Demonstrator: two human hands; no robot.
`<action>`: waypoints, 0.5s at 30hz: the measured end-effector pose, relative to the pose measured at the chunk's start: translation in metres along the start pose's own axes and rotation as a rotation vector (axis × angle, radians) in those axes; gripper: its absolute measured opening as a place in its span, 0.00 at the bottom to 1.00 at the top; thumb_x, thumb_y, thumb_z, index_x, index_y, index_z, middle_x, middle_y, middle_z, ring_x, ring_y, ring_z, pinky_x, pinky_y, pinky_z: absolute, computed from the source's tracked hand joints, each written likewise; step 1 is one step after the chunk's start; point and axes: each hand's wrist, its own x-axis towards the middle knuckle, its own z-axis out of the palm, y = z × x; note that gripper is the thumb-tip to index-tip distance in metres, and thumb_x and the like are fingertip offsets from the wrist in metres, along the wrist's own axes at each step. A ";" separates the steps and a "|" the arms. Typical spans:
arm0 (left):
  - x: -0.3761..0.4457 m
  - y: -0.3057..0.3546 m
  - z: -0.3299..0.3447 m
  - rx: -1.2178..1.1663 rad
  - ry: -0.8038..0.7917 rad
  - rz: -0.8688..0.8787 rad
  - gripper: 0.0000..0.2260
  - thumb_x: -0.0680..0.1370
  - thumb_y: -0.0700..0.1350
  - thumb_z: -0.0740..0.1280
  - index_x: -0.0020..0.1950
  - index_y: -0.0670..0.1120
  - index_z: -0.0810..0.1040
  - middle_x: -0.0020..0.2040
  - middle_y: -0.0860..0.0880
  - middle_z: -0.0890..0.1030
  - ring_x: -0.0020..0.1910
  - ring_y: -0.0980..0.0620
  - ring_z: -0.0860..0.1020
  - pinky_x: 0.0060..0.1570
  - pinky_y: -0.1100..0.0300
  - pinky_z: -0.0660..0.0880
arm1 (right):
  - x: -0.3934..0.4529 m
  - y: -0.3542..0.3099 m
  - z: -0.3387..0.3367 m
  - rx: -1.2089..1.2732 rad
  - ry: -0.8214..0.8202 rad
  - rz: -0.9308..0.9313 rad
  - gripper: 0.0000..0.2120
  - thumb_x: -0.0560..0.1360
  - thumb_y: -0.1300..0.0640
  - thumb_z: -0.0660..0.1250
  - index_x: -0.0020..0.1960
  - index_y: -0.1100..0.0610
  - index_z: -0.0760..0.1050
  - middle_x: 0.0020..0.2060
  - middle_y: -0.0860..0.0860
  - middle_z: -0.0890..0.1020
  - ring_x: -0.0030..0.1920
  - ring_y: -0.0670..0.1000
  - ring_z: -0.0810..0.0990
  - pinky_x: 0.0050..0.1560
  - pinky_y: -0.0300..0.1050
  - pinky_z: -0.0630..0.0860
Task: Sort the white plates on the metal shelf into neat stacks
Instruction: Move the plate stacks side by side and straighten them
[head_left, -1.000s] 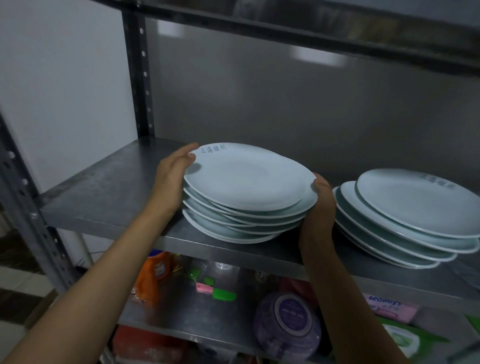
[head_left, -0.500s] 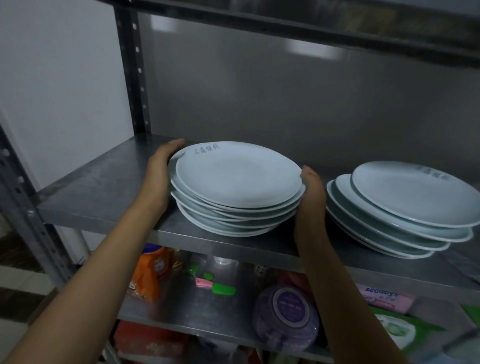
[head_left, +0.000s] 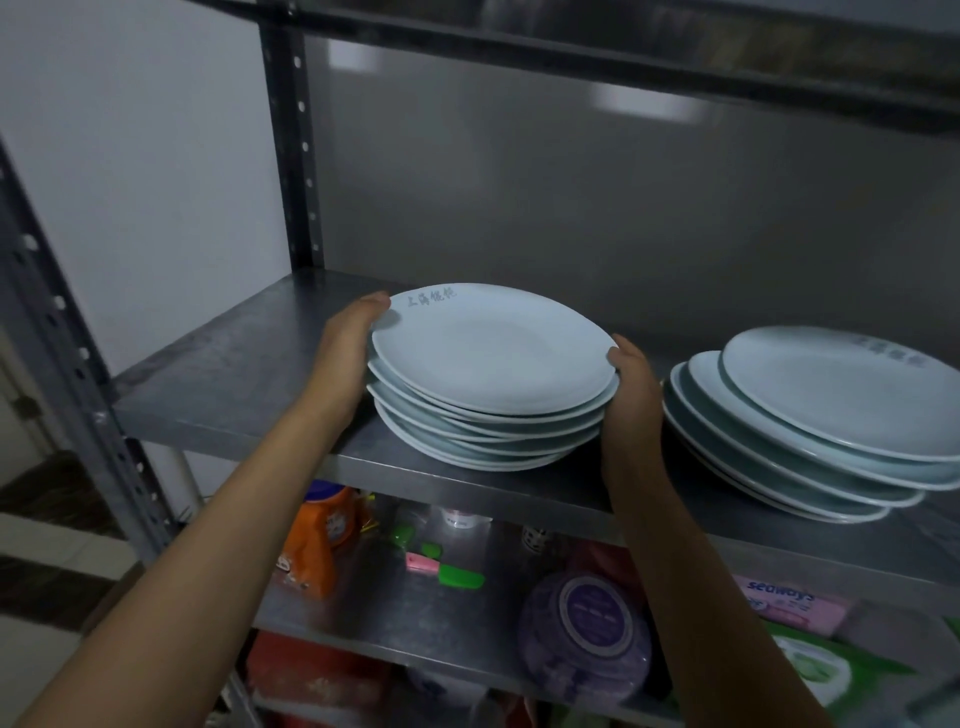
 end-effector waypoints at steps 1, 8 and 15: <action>0.000 0.000 -0.001 0.019 0.006 0.002 0.17 0.72 0.54 0.64 0.52 0.42 0.79 0.55 0.40 0.81 0.55 0.40 0.79 0.62 0.43 0.70 | -0.001 -0.001 0.001 0.001 -0.008 -0.006 0.28 0.65 0.45 0.62 0.64 0.50 0.75 0.60 0.50 0.81 0.61 0.55 0.78 0.65 0.61 0.71; -0.010 0.001 0.008 0.097 -0.067 -0.009 0.17 0.77 0.53 0.59 0.58 0.46 0.80 0.55 0.44 0.82 0.56 0.43 0.79 0.64 0.41 0.70 | -0.007 -0.004 0.004 0.015 0.003 -0.025 0.22 0.70 0.50 0.59 0.62 0.52 0.77 0.57 0.51 0.82 0.59 0.54 0.80 0.64 0.59 0.73; -0.013 0.000 0.010 0.013 -0.062 -0.049 0.23 0.77 0.57 0.60 0.55 0.39 0.79 0.53 0.41 0.82 0.51 0.43 0.80 0.57 0.51 0.72 | -0.015 -0.005 0.008 -0.053 0.003 0.005 0.20 0.75 0.53 0.58 0.65 0.54 0.75 0.61 0.51 0.80 0.61 0.54 0.77 0.65 0.54 0.72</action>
